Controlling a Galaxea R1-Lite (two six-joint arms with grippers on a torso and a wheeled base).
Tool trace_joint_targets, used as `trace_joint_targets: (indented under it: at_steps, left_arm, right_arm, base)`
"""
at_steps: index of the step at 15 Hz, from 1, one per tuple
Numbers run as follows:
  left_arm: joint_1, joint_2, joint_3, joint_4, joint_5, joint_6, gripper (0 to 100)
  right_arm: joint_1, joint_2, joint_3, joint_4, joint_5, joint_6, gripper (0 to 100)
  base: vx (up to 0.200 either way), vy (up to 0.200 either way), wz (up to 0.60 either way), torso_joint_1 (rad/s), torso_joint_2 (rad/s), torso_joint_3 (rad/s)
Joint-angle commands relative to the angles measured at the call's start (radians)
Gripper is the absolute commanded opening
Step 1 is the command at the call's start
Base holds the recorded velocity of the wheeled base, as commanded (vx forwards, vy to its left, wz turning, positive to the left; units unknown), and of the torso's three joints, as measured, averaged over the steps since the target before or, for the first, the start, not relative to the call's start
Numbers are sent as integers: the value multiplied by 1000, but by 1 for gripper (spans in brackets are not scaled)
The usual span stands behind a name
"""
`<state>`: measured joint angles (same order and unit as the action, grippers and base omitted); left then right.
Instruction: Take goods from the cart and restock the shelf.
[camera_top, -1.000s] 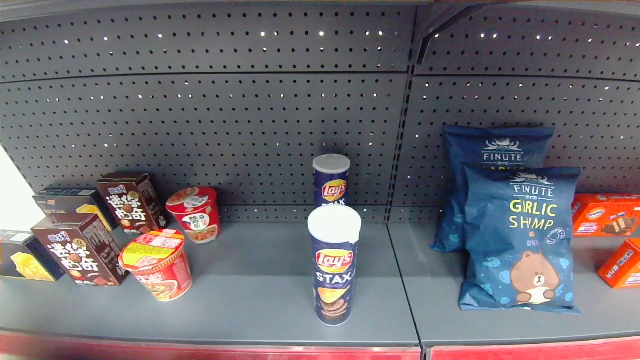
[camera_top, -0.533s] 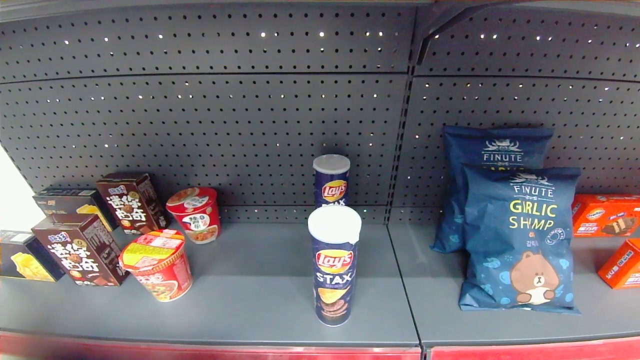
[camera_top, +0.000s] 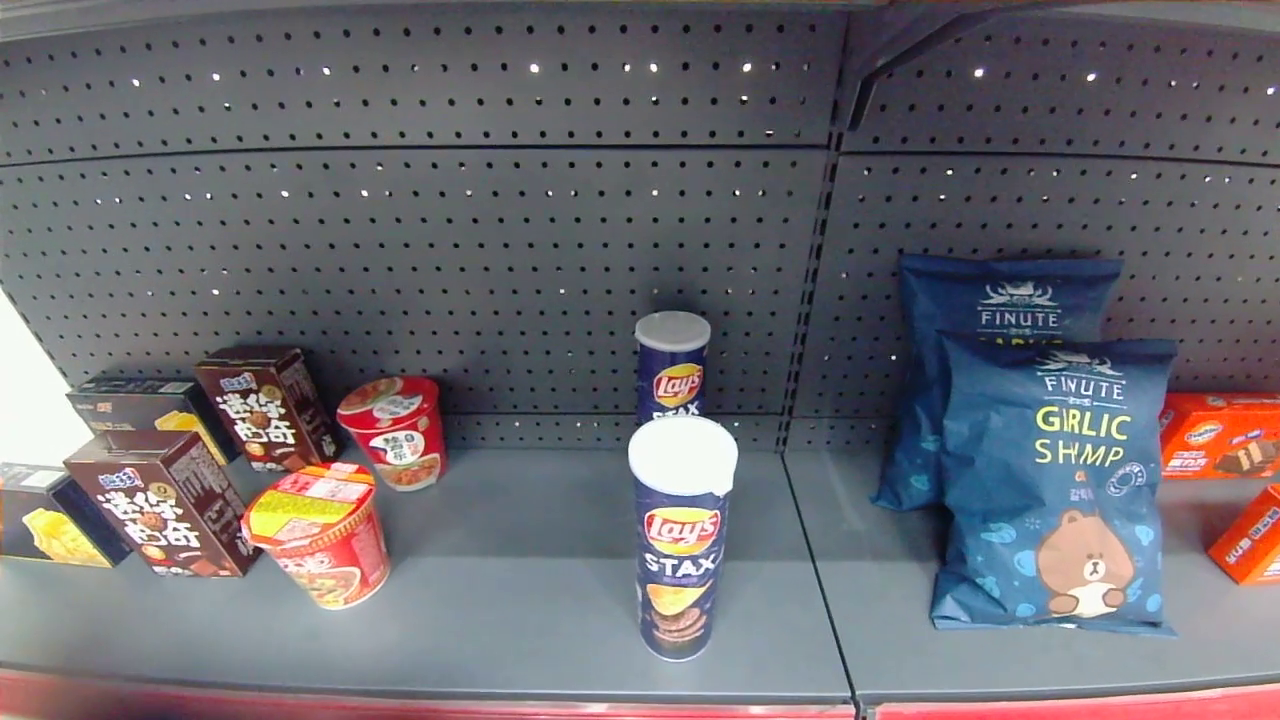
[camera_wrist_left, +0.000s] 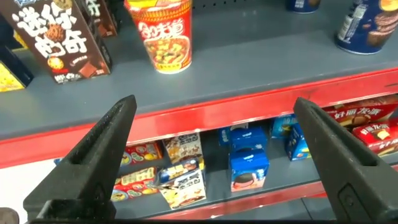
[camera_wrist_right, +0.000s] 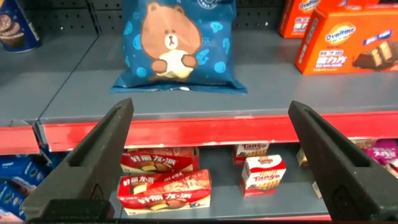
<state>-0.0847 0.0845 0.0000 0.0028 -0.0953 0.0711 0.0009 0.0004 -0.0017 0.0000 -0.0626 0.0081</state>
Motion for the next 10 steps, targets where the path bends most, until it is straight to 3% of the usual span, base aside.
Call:
trace_joint_targets:
  at_steps: [1,4,7,10]
  left_arm:
    - [0,3,0,0,0,1,100]
    - [0,3,0,0,-1,6,100]
    - [0,3,0,0,-1,1,100]
    - [0,3,0,0,0,1,100]
  right_arm:
    - [1,3,0,0,0,0,100]
    - [1,3,0,0,0,0,100]
    - [1,3,0,0,0,0,100]
    - [1,3,0,0,0,0,100]
  base:
    - [0,0,0,0,0,0]
    - [0,0,0,0,0,0]
    - [0,200,0,-1,-2,6]
    - [0,0,0,0,0,0]
